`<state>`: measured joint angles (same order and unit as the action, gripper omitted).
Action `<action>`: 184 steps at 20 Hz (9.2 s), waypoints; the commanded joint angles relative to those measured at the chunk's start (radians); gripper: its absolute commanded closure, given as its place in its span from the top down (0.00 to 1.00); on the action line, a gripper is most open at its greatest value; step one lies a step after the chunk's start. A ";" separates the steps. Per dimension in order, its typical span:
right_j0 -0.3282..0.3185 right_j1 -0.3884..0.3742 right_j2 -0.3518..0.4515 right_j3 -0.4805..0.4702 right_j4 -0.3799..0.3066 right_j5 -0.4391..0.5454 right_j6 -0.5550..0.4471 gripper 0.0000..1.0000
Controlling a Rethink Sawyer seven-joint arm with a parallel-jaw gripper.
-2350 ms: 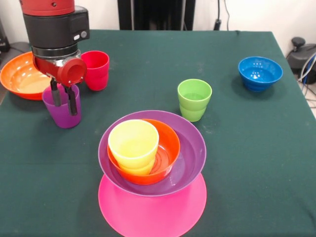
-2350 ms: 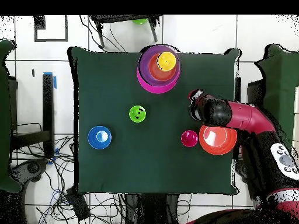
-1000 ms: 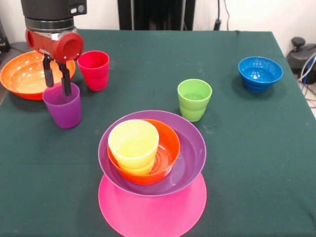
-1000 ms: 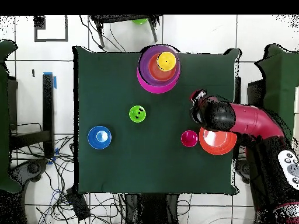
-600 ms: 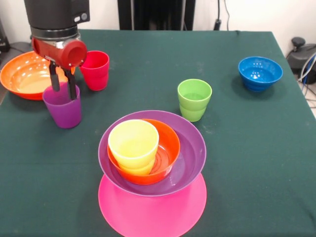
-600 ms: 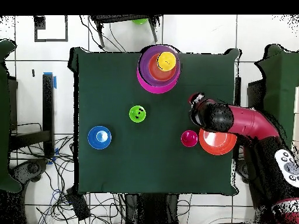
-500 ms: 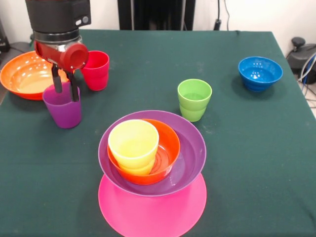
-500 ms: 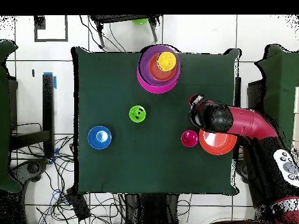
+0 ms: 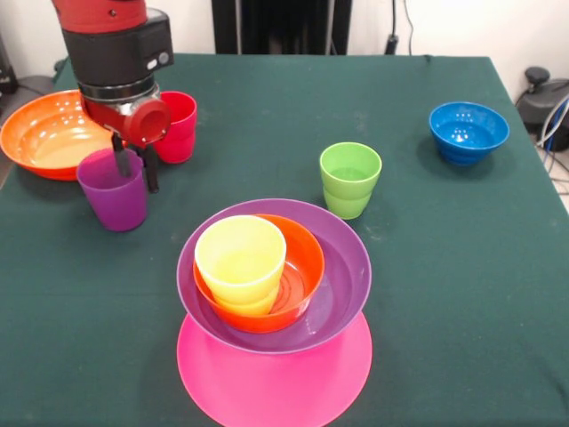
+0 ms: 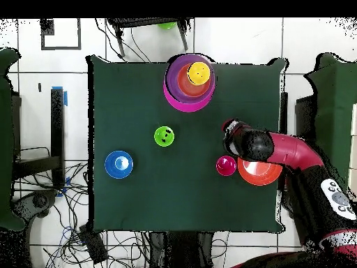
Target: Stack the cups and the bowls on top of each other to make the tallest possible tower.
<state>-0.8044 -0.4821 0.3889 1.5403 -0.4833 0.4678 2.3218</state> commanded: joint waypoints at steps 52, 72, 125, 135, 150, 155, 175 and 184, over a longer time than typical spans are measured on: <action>0.224 -0.265 0.138 -0.224 0.160 0.313 -0.062 0.00; 0.388 -0.198 0.041 -0.552 0.133 0.523 0.049 0.00; 0.521 0.205 0.251 -1.343 -0.144 1.173 0.014 0.00; 0.504 0.220 0.362 -1.346 -0.247 1.180 0.007 0.00; 0.486 0.197 0.395 -1.317 -0.314 1.258 0.012 0.00; 0.480 0.188 0.352 -1.288 -0.278 1.239 0.017 0.00; 0.482 0.204 0.214 -1.159 -0.123 1.097 0.091 0.00; 0.486 0.205 0.166 -1.142 -0.087 1.049 0.091 0.00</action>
<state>-0.3104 -0.2642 0.5950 0.2871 -0.5682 1.5644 2.3218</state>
